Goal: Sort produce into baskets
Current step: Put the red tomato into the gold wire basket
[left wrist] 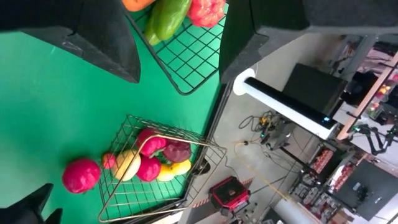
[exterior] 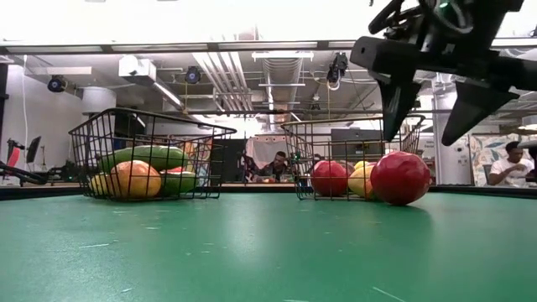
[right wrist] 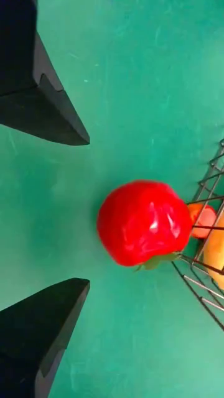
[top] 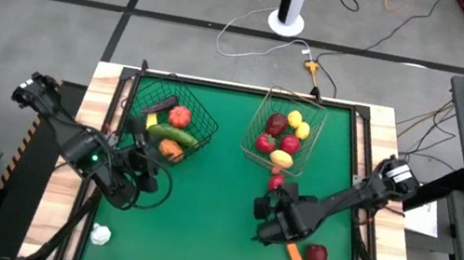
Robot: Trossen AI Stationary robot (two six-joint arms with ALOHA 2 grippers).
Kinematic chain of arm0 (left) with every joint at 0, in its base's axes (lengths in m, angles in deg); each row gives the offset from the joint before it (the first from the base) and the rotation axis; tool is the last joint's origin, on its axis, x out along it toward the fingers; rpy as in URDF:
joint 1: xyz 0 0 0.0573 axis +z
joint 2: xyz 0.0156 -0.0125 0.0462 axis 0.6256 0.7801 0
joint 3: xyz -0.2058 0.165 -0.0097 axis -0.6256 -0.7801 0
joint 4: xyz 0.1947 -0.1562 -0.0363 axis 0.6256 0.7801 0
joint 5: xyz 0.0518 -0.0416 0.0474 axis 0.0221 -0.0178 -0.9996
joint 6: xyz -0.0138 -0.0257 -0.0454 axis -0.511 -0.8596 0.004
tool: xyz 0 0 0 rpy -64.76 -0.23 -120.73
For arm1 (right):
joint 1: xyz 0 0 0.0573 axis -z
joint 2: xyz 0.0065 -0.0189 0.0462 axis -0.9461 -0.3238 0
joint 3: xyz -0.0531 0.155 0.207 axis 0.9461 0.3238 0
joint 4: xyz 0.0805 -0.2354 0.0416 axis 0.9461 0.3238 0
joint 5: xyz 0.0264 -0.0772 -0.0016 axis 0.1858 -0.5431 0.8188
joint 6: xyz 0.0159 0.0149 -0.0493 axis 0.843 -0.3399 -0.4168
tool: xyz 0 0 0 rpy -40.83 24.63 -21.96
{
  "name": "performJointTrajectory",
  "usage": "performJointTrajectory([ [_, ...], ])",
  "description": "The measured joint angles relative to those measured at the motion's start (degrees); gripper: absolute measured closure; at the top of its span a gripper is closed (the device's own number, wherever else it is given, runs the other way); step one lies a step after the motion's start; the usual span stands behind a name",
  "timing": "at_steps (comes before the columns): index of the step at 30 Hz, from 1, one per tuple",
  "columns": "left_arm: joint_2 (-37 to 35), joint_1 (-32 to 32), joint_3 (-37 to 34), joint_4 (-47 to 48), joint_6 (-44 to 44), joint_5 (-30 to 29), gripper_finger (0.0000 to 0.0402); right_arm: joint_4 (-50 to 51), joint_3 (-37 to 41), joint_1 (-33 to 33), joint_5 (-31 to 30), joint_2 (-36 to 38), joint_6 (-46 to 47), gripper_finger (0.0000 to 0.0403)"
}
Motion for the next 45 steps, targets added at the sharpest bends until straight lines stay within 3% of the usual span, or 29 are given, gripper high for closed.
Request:
performJointTrajectory([
  [7,-1.1,0.0,0.0,0.4,0.9,0.0,0.0201,-5.4,0.0,3.3,0.5,-0.5,-6.1,0.0044],
  [26,-1.2,0.0,-0.4,1.8,1.3,0.0,0.0201,-0.3,0.3,5.2,1.5,-0.5,-4.8,0.0044],
  [33,-1.2,0.0,-0.4,1.8,1.3,0.0,0.0201,-4.0,4.6,5.9,-0.2,-0.5,-4.3,0.0044],
  [45,-1.2,0.3,-0.4,1.8,1.3,-0.1,0.0201,-21.5,13.9,6.2,-4.7,-0.6,-7.7,0.0044],
])
